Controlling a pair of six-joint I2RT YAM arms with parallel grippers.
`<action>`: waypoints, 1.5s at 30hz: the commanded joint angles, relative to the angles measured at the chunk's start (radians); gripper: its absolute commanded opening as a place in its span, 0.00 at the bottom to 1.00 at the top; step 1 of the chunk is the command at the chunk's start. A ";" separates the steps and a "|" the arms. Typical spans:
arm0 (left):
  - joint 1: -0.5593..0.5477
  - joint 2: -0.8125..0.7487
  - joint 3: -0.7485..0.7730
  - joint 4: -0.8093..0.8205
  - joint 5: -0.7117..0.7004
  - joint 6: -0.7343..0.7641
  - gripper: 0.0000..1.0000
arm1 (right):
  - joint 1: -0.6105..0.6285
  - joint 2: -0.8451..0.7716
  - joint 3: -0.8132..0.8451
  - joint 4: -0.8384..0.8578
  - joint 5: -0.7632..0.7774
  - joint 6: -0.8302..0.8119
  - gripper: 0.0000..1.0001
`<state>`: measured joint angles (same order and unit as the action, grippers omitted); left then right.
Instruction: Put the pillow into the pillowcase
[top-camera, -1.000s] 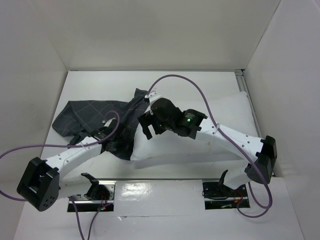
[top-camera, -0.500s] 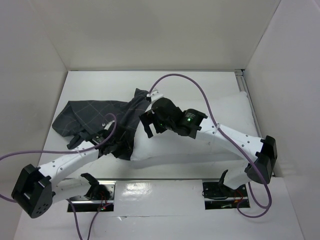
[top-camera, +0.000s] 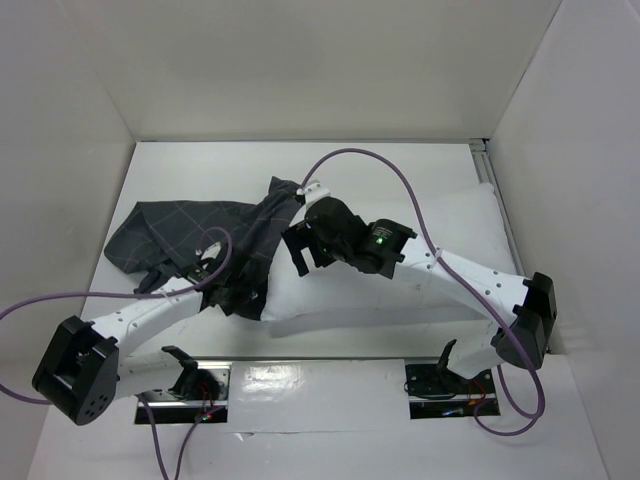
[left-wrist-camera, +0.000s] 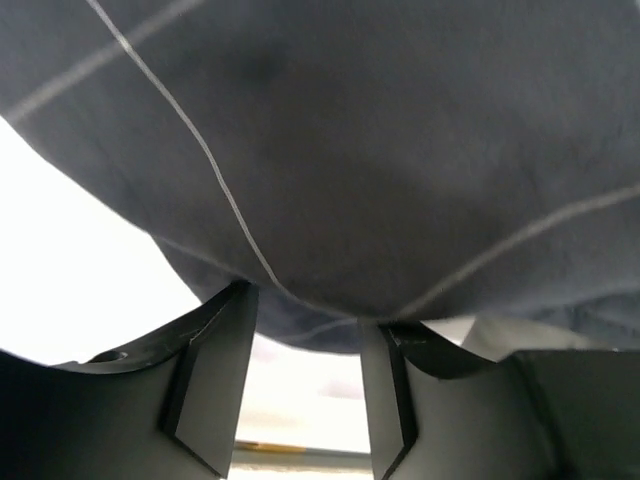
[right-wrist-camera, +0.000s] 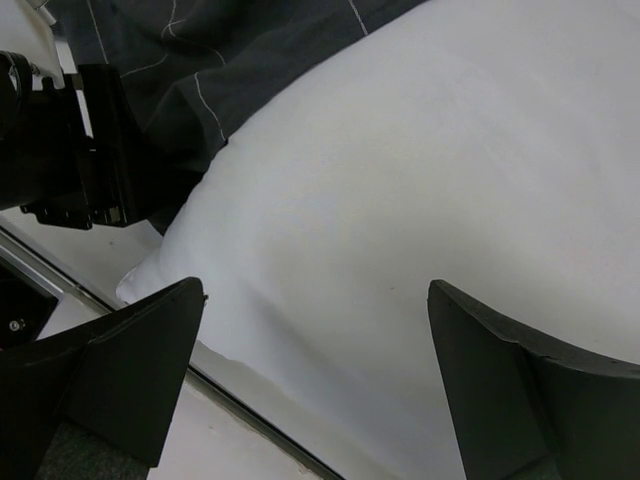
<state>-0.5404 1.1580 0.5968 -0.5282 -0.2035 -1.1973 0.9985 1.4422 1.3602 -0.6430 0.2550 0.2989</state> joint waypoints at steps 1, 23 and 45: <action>0.020 0.009 -0.011 0.062 -0.002 0.042 0.55 | -0.006 -0.026 -0.006 0.002 0.021 0.009 1.00; -0.010 0.029 0.038 0.059 -0.019 0.081 0.43 | -0.006 -0.017 -0.006 0.002 0.012 0.009 1.00; -0.039 0.039 0.090 -0.039 -0.096 0.062 0.00 | 0.090 0.086 0.013 -0.044 -0.074 -0.060 1.00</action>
<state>-0.5751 1.2064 0.6502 -0.5182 -0.2668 -1.1286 1.0340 1.4868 1.3350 -0.6502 0.1780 0.2630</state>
